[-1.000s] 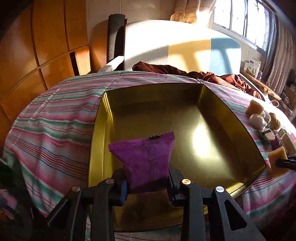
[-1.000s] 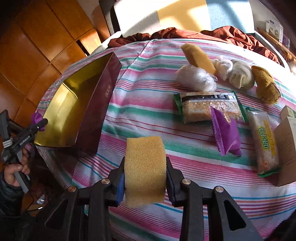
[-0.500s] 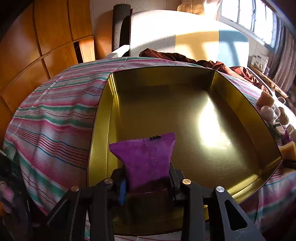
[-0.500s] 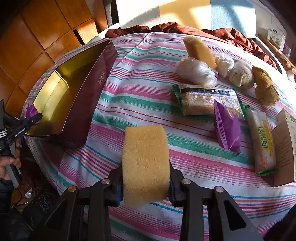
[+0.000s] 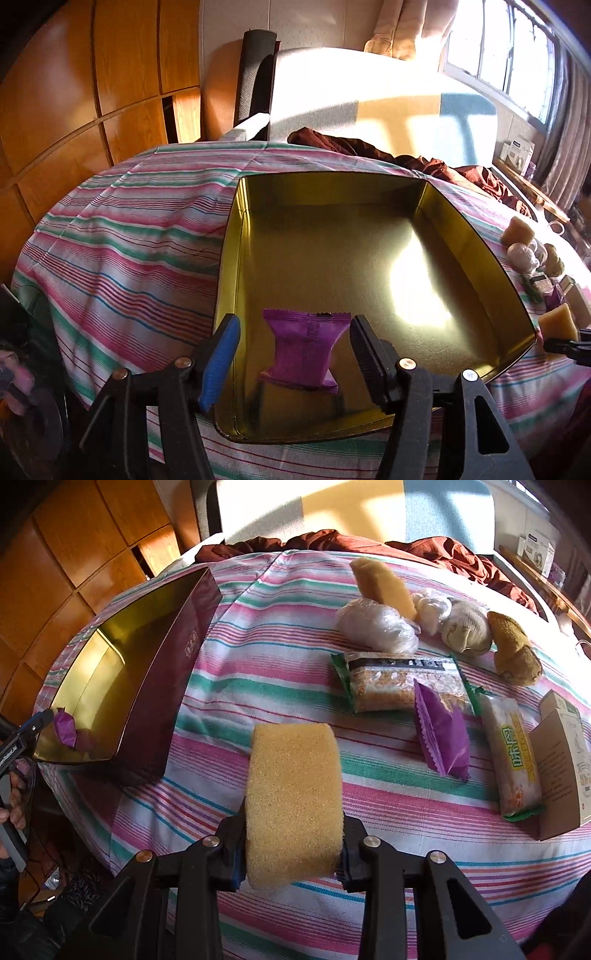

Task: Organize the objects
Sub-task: 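Carry the purple packet into the gold tray and open the left gripper while the right carries the sponge, then lower the yellow sponge into the gold tray and open the right gripper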

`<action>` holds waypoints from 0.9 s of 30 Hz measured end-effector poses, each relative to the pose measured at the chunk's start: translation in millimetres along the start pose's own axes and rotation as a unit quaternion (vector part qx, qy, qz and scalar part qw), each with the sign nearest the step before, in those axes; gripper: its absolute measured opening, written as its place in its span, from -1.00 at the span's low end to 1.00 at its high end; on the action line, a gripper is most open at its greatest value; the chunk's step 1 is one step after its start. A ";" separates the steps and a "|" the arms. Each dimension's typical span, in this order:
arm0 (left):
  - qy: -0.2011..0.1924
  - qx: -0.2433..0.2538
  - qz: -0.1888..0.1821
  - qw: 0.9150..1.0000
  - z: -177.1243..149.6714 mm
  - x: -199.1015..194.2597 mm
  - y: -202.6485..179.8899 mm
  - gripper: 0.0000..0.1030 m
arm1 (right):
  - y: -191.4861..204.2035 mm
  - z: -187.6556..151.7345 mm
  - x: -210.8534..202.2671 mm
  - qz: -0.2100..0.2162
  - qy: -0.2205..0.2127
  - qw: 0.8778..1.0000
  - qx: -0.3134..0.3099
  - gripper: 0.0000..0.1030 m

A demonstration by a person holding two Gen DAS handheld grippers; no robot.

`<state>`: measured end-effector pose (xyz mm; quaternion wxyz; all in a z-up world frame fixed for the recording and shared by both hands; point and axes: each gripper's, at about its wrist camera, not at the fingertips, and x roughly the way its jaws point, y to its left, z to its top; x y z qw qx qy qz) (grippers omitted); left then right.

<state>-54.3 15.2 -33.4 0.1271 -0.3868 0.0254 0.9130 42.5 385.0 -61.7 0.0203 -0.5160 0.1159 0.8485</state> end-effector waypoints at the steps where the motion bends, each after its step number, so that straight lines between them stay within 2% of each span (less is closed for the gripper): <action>1: -0.006 -0.003 0.001 1.000 1.0 -4.6 2.7 0.26 | 2.5 3.9 -7.0 0.002 -0.014 1.000 0.008 -0.31; 4: -0.025 -0.015 0.006 1.000 3.8 -19.0 9.9 0.27 | 23.5 18.8 -30.2 0.026 -0.060 0.998 0.008 -0.31; 8: -0.044 -0.030 0.013 0.999 5.8 -33.8 17.9 0.36 | 84.0 42.9 -40.4 0.074 -0.086 0.992 -0.049 -0.31; 11: -0.047 -0.044 0.015 0.998 5.3 -39.9 23.7 0.39 | 139.2 54.5 -25.1 0.088 -0.076 0.988 -0.101 -0.31; 13: -0.047 -0.053 0.018 0.997 3.0 -43.4 28.7 0.50 | 167.6 56.9 -13.5 0.088 -0.069 0.986 -0.122 -0.31; 19: -0.045 -0.080 0.040 0.995 -0.2 -46.4 41.6 0.55 | 218.2 58.9 29.6 0.089 -0.033 0.987 -0.129 -0.27; 22: -0.045 -0.086 0.053 0.994 -0.7 -46.7 45.4 0.57 | 232.2 55.9 49.9 0.099 -0.014 0.986 -0.134 0.12; 24: -0.047 -0.090 0.059 0.993 -1.4 -47.5 47.6 0.60 | 236.3 51.5 55.5 0.113 -0.007 0.985 -0.133 0.65; 27: -0.049 -0.090 0.065 0.993 -1.7 -47.5 48.6 0.63 | 237.1 45.6 55.3 0.118 -0.009 0.983 -0.139 0.70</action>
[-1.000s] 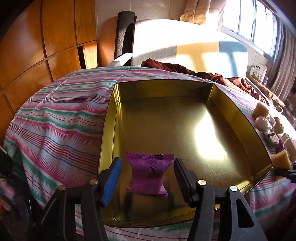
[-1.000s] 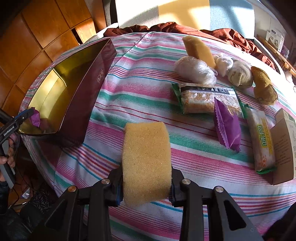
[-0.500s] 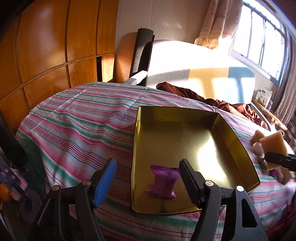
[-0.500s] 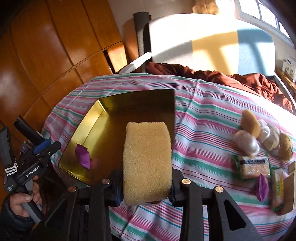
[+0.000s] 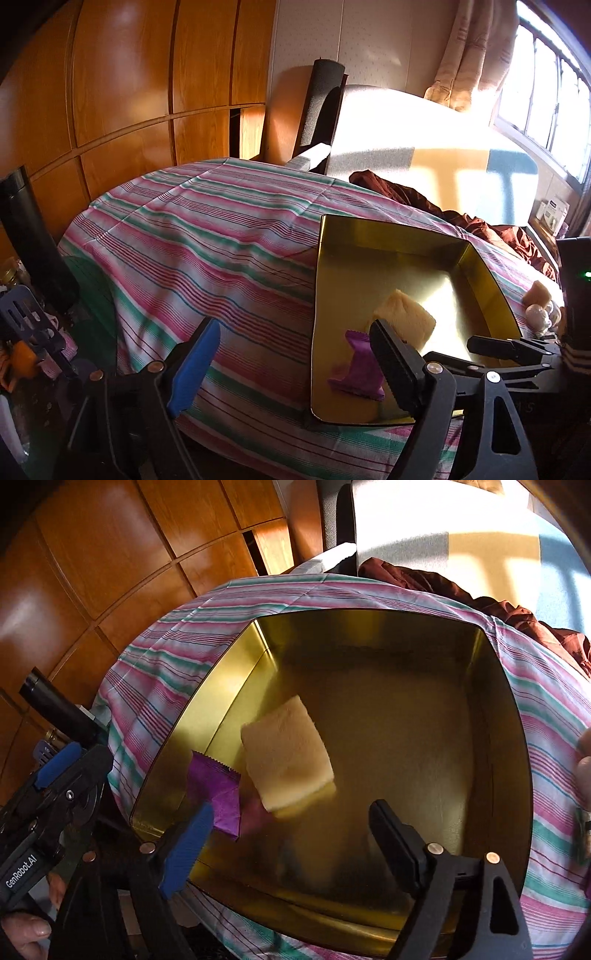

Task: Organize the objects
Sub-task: 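Lower the yellow sponge into the gold tray and open the right gripper, then move both grippers away from the tray back toward the remaining snacks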

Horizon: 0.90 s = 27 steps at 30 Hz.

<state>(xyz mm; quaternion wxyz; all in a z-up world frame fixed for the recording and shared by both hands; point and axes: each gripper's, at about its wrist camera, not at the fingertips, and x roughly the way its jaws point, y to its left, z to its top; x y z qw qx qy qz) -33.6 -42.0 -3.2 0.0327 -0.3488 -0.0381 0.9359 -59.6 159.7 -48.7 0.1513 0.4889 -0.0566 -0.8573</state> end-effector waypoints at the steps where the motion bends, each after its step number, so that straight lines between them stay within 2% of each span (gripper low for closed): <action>1: 0.000 -0.001 0.002 1.000 0.1 0.5 0.4 0.63 | 0.3 -1.1 -1.2 -0.002 -0.003 1.000 -0.002 0.70; 8: 0.007 -0.002 0.001 1.000 -2.2 4.1 -1.2 0.64 | -11.3 -3.5 -29.4 -0.028 -0.052 0.998 0.008 0.81; 14: 0.010 0.000 -0.001 1.000 -5.3 3.9 -4.1 0.69 | -24.6 -1.8 -56.7 -0.077 -0.096 0.992 0.020 0.82; 19: 0.010 0.004 -0.007 1.000 -5.8 2.2 -8.0 0.72 | -42.6 -5.0 -78.1 -0.130 -0.130 0.982 0.029 0.86; 21: 0.009 0.007 -0.014 1.000 -5.8 0.7 -11.0 0.73 | -52.3 -6.6 -86.4 -0.152 -0.140 0.978 0.035 1.00; 27: 0.015 0.020 -0.019 0.999 -6.2 1.9 -22.9 0.82 | -90.5 -14.6 -107.0 -0.188 -0.146 0.969 0.060 1.00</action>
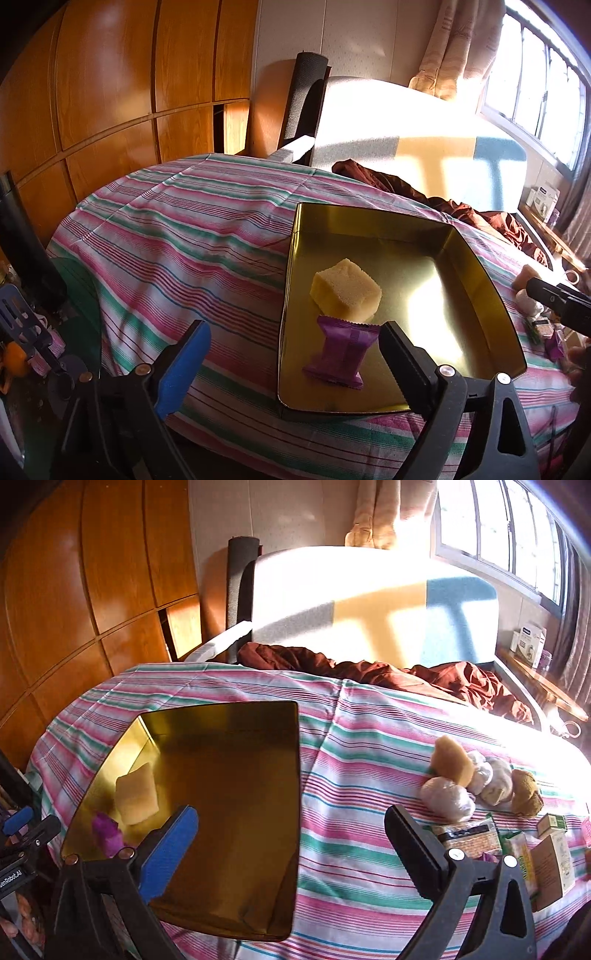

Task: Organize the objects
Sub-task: 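Move both grippers away from the tray back toward the remaining snacks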

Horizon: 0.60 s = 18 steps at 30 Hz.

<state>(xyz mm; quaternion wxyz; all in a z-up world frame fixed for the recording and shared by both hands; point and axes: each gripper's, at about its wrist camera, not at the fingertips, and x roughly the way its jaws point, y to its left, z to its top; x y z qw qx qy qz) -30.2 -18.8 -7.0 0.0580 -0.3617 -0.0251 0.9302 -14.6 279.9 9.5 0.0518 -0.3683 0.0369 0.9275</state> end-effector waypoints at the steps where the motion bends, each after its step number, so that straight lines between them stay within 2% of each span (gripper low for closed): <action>1: 0.002 0.002 -0.001 1.000 0.2 0.8 -1.8 0.82 | -7.7 -0.2 -0.2 -0.005 0.002 1.000 0.002 1.00; 8: 0.008 0.025 -0.024 0.999 4.5 1.6 -22.0 0.99 | -77.8 -0.9 -2.8 -0.039 0.024 0.998 0.039 1.00; 12: 0.010 0.046 -0.046 0.998 10.2 0.9 -42.2 0.99 | -136.6 0.1 -13.0 -0.084 0.023 0.994 0.069 1.00; 15: 0.008 0.061 -0.069 0.996 15.5 -0.8 -62.8 0.99 | -188.6 -1.4 -18.5 -0.132 0.023 0.986 0.103 1.00; 18: 0.003 0.082 -0.088 0.993 20.2 -3.9 -88.1 0.99 | -242.8 -9.8 -21.5 -0.175 0.024 0.972 0.157 1.00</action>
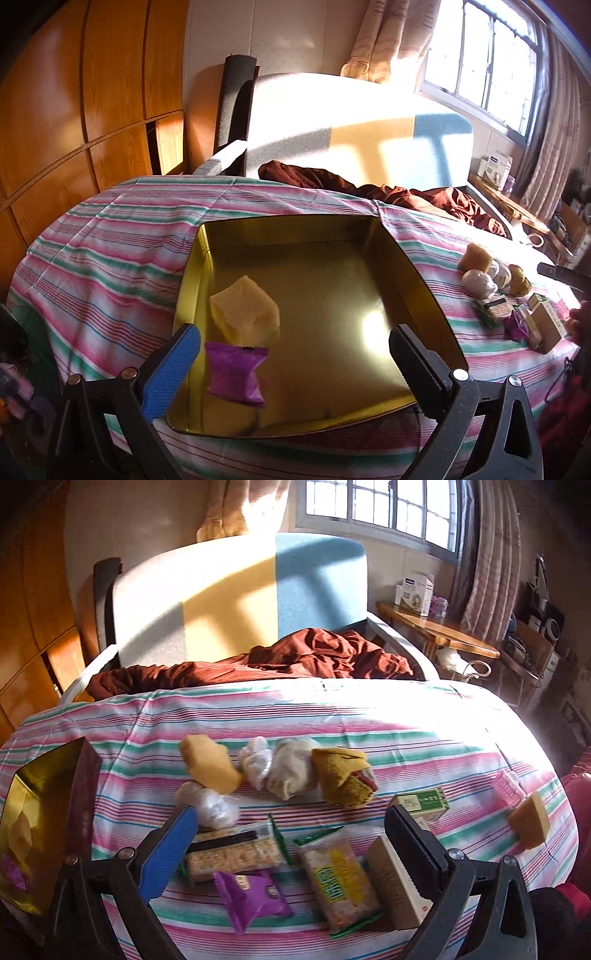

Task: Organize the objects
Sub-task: 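Move both grippers away from the tray back toward the remaining snacks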

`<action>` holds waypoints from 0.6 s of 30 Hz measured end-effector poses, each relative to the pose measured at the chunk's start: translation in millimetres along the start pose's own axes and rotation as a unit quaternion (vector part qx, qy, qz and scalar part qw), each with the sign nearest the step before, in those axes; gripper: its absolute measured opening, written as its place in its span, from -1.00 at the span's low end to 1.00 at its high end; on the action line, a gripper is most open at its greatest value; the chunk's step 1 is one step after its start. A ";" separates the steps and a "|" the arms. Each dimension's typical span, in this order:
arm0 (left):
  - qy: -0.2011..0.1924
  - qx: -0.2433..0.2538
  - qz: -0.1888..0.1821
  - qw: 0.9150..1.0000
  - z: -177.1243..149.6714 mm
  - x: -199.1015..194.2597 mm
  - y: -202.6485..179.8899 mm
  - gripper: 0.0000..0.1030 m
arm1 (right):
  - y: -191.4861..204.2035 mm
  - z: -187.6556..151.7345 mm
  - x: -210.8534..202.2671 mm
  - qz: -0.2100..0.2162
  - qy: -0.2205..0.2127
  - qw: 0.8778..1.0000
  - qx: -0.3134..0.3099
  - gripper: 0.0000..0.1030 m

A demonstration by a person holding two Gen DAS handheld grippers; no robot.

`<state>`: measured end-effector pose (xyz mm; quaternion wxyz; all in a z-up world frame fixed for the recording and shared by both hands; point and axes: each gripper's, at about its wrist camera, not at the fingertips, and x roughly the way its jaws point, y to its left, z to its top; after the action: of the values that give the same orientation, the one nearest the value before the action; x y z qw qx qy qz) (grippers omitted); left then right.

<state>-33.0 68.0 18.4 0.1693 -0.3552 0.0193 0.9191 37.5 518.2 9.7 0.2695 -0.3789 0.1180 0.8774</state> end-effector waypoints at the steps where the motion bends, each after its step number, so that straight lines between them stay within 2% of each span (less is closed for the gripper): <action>1: 0.001 0.007 -0.010 1.000 2.5 1.1 -8.6 0.99 | -17.0 0.2 4.2 -0.012 0.001 1.000 0.024 1.00; 3: 0.007 0.022 -0.032 0.999 8.2 4.5 -28.2 0.99 | -48.9 -3.2 12.3 -0.019 0.006 0.996 0.083 1.00; 5: 0.012 0.041 -0.050 0.998 12.2 8.0 -49.9 0.99 | -75.3 -6.7 19.8 -0.001 0.027 0.987 0.156 1.00; 7: 0.019 0.060 -0.070 0.996 15.8 12.4 -74.0 0.99 | -90.0 -9.3 19.7 0.012 0.026 0.980 0.196 1.00; 11: 0.038 0.093 -0.107 0.989 24.0 23.4 -122.2 0.99 | -92.7 -12.3 25.2 0.037 0.047 0.975 0.215 1.00; 18: 0.091 0.108 -0.153 0.978 41.1 59.7 -192.2 0.99 | -86.6 -11.3 22.5 0.060 0.042 0.976 0.206 1.00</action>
<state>-38.4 273.2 26.0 0.3426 -0.4161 0.0795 0.8385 80.2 593.8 -14.6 0.2837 -0.3441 0.3294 0.8322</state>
